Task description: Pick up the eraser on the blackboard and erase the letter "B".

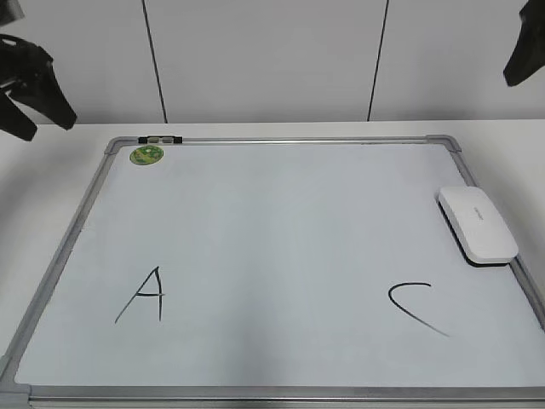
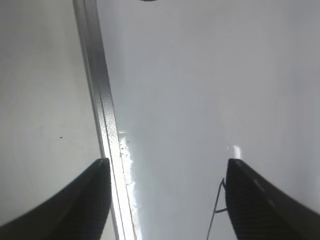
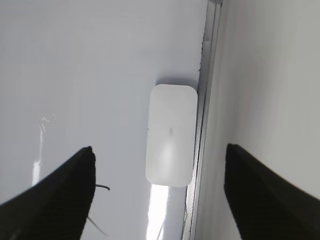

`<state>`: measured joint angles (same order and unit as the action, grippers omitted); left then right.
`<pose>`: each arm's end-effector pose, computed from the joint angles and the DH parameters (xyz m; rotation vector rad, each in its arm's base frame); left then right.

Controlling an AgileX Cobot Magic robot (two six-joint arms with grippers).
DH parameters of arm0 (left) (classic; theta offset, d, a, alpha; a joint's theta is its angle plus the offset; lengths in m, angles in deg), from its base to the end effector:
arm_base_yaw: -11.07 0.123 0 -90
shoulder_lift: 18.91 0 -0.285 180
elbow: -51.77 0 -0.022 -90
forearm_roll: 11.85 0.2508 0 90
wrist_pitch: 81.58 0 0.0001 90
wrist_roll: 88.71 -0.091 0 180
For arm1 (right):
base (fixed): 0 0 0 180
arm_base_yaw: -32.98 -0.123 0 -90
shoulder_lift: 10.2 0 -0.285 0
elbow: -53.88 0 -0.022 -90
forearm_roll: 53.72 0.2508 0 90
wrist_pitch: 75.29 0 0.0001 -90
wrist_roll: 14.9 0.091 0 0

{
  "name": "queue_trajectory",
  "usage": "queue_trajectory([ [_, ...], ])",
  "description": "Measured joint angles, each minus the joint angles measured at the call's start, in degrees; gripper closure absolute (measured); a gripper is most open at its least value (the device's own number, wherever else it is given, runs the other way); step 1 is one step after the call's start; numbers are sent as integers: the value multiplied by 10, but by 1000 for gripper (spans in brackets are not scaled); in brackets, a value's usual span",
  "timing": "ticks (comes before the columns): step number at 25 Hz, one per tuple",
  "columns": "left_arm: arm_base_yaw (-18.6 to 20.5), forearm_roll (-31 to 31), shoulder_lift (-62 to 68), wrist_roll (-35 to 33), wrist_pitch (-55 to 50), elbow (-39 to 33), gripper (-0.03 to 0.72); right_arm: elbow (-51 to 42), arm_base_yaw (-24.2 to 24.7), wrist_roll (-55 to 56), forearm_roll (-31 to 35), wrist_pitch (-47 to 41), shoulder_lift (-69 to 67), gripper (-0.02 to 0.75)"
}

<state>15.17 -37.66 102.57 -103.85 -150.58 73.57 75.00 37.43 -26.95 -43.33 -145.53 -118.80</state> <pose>0.4205 -0.0070 0.2647 0.1002 2.8205 -0.5701 0.3749 -0.0137 0.3433 -0.1429 2.7232 0.1702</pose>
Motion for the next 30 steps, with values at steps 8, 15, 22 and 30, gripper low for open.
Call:
queue_trajectory([
  [8,-54,84,-146,32,-14,0,168,-92,0,8,0,-9,185,142],
  [15,-113,99,-315,68,-20,-66,171,-236,0,10,0,-13,373,143],
  [22,-132,100,-494,73,-27,-269,171,-368,0,33,0,-17,554,145],
  [30,-132,117,-677,74,-27,-485,171,-496,-1,59,0,-20,702,146],
])
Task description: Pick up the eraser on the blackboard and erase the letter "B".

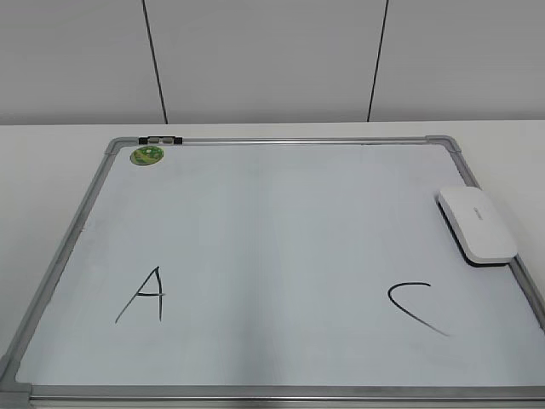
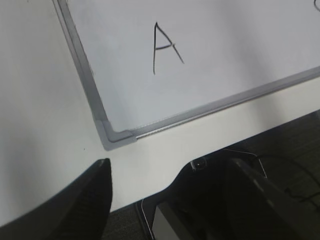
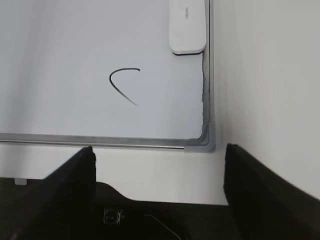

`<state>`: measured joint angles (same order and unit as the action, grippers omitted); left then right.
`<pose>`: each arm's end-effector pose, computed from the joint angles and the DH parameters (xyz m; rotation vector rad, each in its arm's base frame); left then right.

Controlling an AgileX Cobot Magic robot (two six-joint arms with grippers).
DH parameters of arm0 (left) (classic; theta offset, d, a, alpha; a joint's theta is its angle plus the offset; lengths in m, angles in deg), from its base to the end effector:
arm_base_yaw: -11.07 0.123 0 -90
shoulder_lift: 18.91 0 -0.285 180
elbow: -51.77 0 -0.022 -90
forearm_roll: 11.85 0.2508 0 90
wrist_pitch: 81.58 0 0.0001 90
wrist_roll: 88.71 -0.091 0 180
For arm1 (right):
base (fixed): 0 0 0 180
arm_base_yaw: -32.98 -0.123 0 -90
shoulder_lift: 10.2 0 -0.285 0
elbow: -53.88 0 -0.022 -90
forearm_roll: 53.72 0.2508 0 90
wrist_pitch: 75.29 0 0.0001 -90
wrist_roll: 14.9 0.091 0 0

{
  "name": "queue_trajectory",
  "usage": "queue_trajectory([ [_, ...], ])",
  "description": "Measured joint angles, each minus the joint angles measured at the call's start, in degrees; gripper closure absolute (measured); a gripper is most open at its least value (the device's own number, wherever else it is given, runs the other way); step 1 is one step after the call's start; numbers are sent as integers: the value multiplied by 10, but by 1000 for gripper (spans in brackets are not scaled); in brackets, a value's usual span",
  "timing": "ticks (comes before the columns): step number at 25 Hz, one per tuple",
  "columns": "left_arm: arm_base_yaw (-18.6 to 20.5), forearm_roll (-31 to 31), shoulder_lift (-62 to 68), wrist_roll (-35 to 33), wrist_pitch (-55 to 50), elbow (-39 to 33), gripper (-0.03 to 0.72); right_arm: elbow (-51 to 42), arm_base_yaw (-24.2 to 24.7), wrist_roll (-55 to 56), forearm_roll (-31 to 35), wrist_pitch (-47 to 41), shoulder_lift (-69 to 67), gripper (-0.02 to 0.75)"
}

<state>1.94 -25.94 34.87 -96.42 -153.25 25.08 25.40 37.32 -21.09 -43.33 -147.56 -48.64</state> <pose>0.1125 -0.0394 0.3382 0.3610 2.6152 -0.3432 0.0587 0.0112 0.3511 -0.0499 2.4126 0.1505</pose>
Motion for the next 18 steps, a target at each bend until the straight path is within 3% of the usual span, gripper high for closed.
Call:
queue_trajectory([
  [10,0,47,-182,0,89,-194,171,-158,-1,1,-19,1,21,149],
  [18,0,64,-196,2,92,-207,171,-200,-1,3,-44,64,21,149],
])
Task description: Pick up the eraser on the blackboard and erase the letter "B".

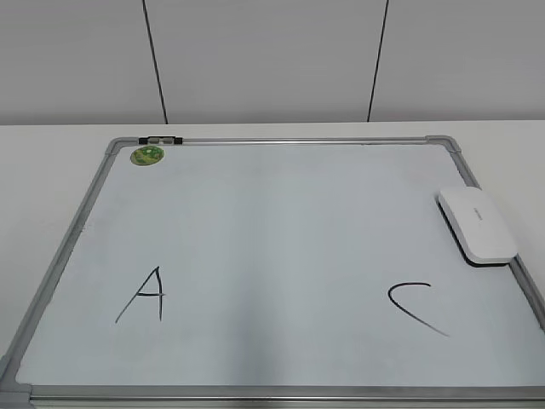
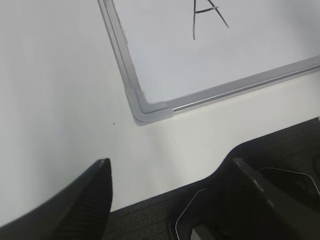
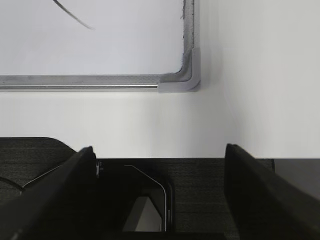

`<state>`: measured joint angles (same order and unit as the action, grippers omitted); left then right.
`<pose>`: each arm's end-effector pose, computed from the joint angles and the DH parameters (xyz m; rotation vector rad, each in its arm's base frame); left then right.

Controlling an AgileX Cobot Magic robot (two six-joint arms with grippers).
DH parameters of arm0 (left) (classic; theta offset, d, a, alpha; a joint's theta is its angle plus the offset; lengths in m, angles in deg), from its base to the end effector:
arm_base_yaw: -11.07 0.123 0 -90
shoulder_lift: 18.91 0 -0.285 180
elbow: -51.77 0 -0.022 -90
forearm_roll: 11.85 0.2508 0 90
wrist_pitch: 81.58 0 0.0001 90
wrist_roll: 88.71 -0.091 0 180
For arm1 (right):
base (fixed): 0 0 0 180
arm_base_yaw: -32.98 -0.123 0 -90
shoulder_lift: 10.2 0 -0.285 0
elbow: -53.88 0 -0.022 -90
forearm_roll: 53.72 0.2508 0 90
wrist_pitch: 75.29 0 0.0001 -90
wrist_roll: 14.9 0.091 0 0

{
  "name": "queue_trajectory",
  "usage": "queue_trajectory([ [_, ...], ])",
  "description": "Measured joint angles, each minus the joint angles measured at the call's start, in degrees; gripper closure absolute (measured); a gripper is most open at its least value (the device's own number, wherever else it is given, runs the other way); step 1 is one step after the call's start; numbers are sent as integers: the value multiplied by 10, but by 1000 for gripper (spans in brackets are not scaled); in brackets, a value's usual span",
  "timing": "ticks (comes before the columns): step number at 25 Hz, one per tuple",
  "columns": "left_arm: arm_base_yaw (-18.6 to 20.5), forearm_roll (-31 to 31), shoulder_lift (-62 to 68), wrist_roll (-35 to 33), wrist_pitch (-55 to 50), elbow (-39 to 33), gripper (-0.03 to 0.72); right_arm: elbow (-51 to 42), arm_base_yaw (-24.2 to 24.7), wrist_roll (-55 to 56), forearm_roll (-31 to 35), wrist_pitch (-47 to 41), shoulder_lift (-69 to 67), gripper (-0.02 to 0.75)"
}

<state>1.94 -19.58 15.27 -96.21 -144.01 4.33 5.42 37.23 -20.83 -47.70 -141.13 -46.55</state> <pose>0.0599 -0.0206 0.2684 0.3336 2.4884 -0.1874 0.0632 0.0040 0.2576 -0.0150 2.6214 0.0791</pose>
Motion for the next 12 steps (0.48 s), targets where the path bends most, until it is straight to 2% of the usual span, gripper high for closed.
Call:
queue_trajectory([
  [12,0,22,0,28,0,-5,171,-9,0,18,-20,13,0,150],
])
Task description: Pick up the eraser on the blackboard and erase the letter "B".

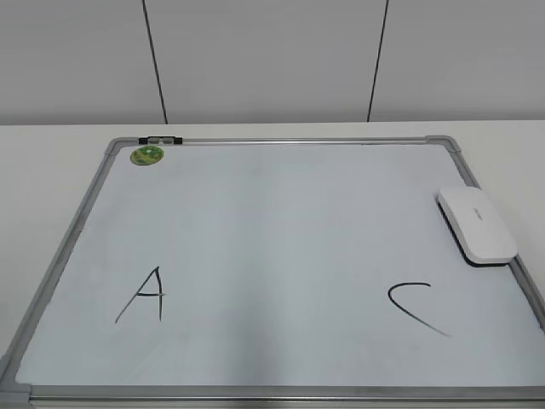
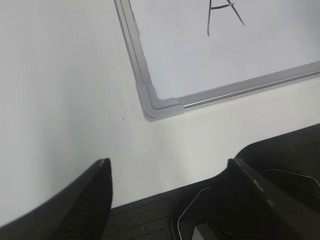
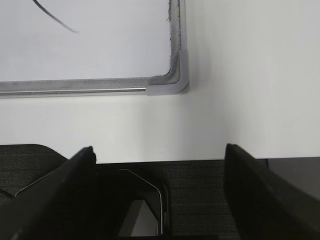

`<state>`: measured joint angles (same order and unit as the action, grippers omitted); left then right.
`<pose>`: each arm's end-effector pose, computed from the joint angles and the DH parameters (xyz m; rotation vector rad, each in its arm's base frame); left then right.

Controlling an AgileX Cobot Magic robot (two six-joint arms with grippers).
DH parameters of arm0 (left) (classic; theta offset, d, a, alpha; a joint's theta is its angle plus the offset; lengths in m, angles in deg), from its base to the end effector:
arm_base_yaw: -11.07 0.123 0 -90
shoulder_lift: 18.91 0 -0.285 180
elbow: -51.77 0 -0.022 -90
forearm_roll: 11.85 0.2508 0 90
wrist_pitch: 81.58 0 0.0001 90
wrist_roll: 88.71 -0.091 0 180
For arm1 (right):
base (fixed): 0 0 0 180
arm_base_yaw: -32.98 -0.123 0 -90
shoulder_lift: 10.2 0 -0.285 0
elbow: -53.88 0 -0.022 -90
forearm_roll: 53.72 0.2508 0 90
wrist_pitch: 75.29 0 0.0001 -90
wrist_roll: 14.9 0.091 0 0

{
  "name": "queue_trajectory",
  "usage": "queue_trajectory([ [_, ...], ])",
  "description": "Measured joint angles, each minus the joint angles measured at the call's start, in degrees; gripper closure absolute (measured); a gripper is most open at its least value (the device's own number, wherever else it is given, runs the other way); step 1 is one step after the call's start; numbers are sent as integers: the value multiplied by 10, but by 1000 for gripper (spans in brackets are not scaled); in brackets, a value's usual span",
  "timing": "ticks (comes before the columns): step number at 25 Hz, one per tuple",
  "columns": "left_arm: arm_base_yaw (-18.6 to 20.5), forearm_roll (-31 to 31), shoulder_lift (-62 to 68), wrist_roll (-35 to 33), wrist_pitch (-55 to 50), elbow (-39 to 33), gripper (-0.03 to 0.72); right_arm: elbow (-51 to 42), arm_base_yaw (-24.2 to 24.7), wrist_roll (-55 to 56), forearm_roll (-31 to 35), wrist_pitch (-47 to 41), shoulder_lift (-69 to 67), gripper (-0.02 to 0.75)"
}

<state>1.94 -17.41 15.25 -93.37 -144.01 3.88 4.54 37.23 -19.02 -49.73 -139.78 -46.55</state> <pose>0.0602 -0.0176 0.2658 0.2810 2.5062 -0.1581 0.0643 0.0010 0.2539 0.0203 2.6173 0.0416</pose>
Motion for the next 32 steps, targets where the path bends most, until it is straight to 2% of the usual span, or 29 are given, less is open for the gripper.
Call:
queue_trajectory([
  [22,0,2,-30,0,0,0,171,0,0,1,-1,2,10,150],
  [26,11,2,-98,0,0,0,171,0,0,1,-1,2,82,150],
  [32,59,2,-208,0,-2,0,171,0,0,1,-1,-1,234,150],
])
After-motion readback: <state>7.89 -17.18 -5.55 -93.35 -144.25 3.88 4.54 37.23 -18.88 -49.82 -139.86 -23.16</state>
